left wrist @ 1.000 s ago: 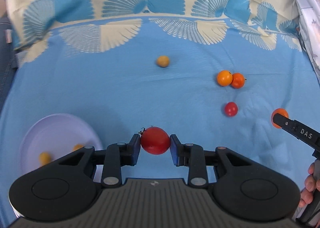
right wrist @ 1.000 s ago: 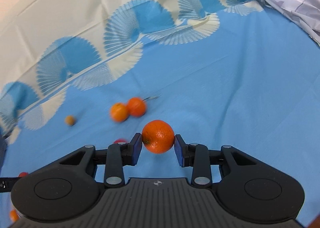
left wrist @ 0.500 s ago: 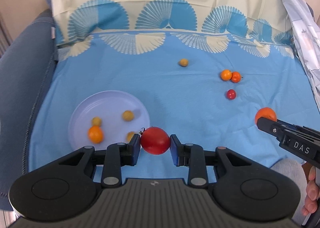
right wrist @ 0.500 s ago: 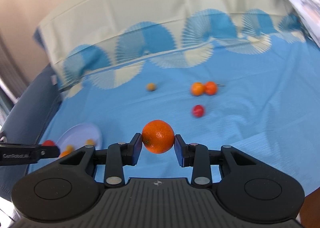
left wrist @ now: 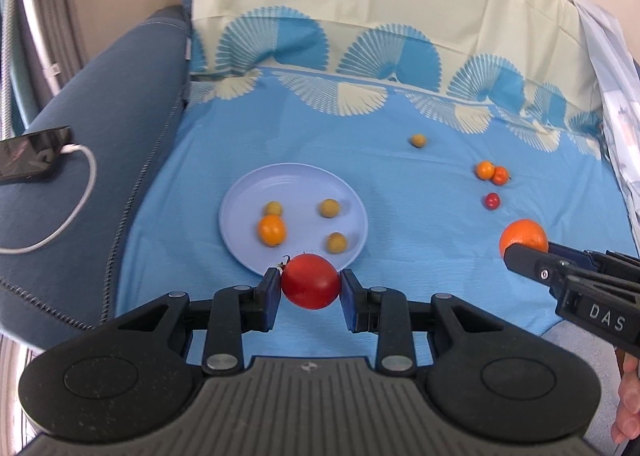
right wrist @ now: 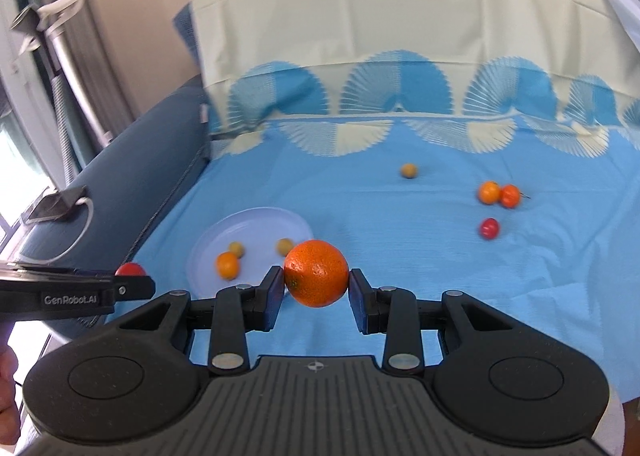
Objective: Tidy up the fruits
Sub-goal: 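Carry mandarin and tomato over the blue plate and lower them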
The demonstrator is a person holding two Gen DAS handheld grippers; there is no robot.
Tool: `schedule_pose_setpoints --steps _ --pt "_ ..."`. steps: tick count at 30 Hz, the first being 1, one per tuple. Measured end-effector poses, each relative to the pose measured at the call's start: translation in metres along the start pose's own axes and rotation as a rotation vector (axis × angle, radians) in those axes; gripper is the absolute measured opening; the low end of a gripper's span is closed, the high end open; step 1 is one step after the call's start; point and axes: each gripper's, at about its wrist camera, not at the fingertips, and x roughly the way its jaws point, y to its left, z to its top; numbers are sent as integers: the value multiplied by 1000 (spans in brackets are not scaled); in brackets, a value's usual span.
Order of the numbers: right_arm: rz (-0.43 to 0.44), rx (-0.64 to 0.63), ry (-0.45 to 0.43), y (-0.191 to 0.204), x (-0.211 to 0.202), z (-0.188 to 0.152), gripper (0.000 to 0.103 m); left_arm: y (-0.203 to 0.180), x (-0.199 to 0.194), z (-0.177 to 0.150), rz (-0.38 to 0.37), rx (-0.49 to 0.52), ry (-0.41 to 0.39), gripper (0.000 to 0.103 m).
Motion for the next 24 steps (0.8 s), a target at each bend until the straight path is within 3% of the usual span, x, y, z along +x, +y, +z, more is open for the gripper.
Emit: schedule_pose_setpoints --steps 10,24 --pt "34 -80 20 41 -4 -4 37 27 -11 -9 12 -51 -13 35" --pt "39 -102 38 48 9 1 37 40 -3 4 34 -69 -26 35"
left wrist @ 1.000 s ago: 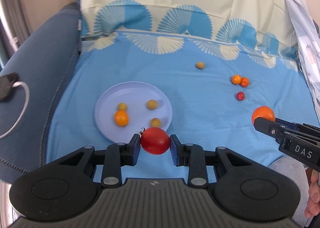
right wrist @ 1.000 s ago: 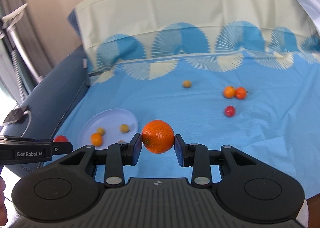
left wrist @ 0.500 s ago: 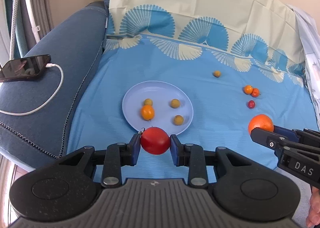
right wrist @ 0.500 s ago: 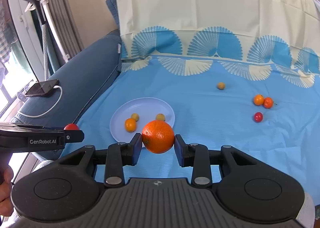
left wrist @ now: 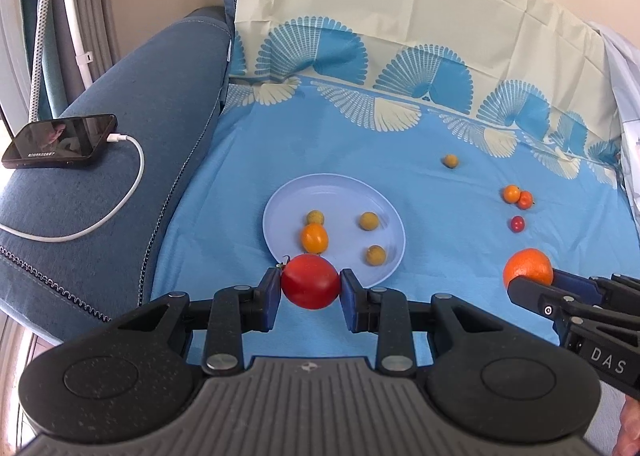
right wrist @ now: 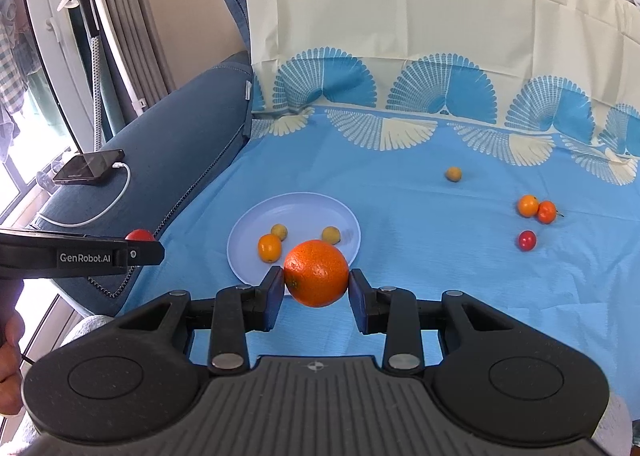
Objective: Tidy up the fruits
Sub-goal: 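Carry mandarin and tomato over the blue plate and lower them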
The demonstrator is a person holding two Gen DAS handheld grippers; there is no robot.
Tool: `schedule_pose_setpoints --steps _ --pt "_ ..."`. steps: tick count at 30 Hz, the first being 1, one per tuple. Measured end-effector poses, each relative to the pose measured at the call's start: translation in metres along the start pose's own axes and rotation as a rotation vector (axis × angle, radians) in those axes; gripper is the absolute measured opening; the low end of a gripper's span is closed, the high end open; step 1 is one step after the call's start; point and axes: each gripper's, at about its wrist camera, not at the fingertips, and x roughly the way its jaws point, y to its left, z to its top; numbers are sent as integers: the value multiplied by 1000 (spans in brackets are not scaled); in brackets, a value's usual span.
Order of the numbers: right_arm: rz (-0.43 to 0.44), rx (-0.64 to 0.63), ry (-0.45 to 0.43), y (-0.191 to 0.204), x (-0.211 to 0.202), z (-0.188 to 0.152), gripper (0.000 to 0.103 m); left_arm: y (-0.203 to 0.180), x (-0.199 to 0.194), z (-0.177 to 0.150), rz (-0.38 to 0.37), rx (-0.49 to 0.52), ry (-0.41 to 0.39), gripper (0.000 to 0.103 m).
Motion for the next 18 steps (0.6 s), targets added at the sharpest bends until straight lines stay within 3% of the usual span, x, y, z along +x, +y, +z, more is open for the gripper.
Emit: schedule_pose_setpoints --steps 18 --pt "21 23 43 1 54 23 37 6 51 33 14 -11 36 35"
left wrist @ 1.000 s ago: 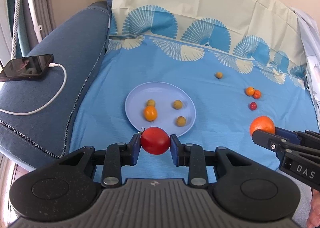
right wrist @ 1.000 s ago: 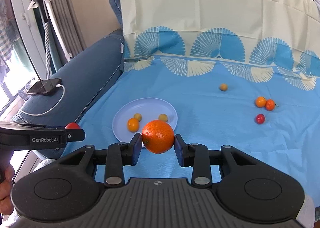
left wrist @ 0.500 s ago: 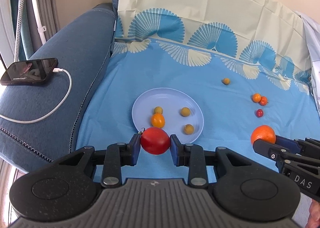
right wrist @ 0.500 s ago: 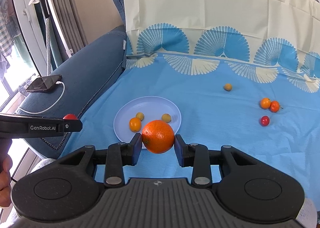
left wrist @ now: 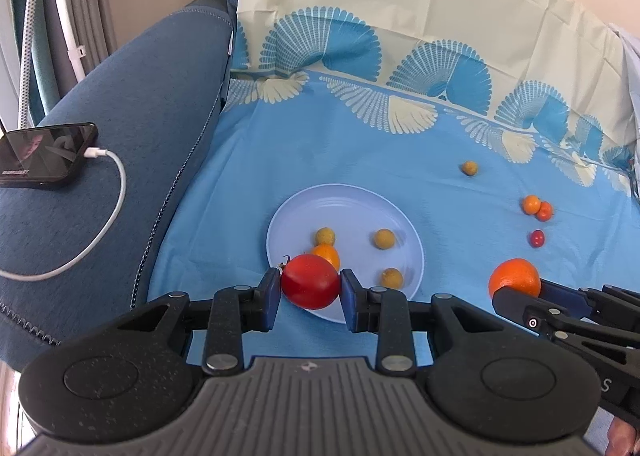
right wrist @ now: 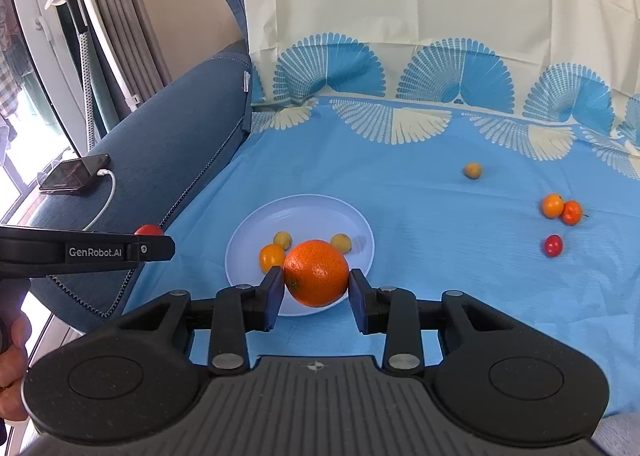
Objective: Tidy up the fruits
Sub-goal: 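Carry mandarin and tomato over the blue plate and lower them, then open both grippers to release mandarin and tomato onto the plate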
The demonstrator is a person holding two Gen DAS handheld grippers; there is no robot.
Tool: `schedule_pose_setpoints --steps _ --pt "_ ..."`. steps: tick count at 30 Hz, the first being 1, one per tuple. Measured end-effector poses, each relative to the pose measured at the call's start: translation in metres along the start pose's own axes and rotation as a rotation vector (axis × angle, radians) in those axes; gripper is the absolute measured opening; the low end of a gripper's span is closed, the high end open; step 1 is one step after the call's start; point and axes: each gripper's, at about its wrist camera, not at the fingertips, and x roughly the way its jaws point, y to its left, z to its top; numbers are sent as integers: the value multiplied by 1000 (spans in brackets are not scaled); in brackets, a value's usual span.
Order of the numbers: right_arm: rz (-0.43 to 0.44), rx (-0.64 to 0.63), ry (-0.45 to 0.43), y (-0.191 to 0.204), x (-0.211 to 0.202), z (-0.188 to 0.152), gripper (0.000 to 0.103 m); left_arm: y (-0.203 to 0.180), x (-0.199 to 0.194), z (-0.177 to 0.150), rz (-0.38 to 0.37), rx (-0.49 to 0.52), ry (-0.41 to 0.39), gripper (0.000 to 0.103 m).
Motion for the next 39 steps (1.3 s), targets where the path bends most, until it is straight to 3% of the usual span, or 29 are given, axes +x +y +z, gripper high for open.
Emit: schedule_pose_setpoints --steps 19,28,32,33,34,35,36,37,38,39 --pt "36 -47 102 3 109 18 37 6 101 23 -28 39 115 35" --pt "-8 -85 187 -5 158 2 37 -7 160 23 -31 80 197 35" --pt "-8 -104 199 -5 169 -2 37 -11 171 26 -22 93 199 36" --pt "-4 -113 188 -4 169 -2 37 -11 173 26 -21 93 197 38" --pt "-4 -130 182 -3 170 0 37 -11 174 28 -21 91 196 53" --pt "-4 -142 177 -1 172 1 37 -10 174 29 -19 85 194 78" --pt "0 -149 175 0 173 3 38 -8 173 31 -20 76 189 89" --pt "8 -150 174 1 173 4 38 -6 170 32 -27 64 176 95" --pt "14 -151 165 1 171 6 42 -4 165 33 -36 54 165 95" --pt "15 -158 157 2 169 8 52 -2 161 34 -42 49 162 95"
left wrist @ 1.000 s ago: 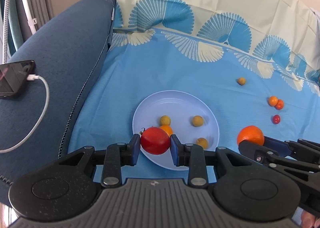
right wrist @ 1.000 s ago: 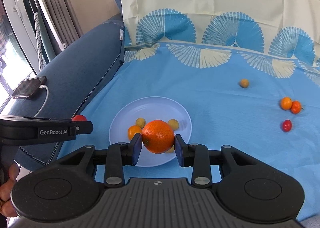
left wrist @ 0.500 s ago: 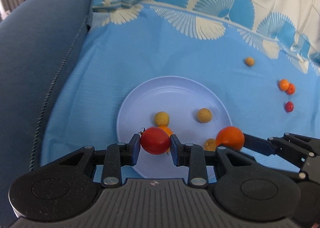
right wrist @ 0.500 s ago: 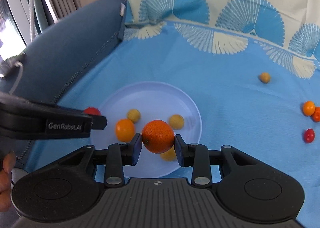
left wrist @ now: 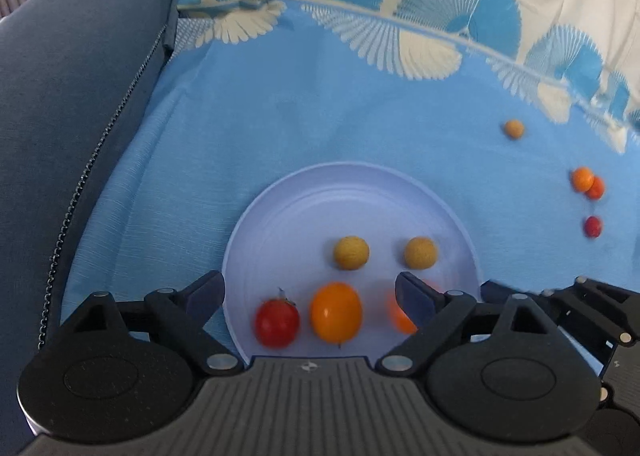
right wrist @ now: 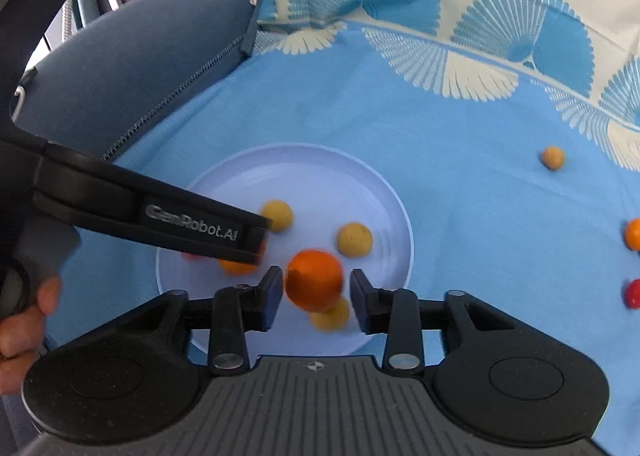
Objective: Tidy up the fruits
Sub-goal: 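Open both grippers to release mandarin and tomato onto the plate, then lift both grippers up and away from the plate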
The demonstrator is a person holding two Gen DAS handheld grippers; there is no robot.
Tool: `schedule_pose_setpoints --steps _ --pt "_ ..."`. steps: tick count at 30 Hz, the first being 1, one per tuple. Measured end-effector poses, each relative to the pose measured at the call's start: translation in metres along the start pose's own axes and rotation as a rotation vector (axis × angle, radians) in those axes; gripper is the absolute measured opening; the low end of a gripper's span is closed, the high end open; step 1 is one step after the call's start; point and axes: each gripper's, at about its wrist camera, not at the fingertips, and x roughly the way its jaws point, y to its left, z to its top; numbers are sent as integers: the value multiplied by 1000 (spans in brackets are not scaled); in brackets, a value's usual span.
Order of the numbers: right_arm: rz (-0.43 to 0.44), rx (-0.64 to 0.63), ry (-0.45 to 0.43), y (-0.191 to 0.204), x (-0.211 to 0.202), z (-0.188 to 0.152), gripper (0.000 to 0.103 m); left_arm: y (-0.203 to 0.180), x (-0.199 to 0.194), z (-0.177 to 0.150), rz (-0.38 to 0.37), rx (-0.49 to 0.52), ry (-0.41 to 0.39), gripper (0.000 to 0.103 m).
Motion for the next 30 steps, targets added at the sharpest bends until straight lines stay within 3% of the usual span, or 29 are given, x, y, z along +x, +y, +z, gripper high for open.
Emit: schedule_pose_setpoints --steps 3,7,12,30 --pt "-19 -20 -37 2 -16 0 67 4 -17 -5 6 -18 -15 95" --pt "-16 -12 -53 1 -45 -8 76 9 -45 -22 3 -60 -16 95" --pt "-7 58 -47 4 -85 -22 86 7 -80 -51 53 -81 -17 95" --pt "-85 88 -178 32 -198 -77 95 -16 -182 -112 35 -74 -170 95"
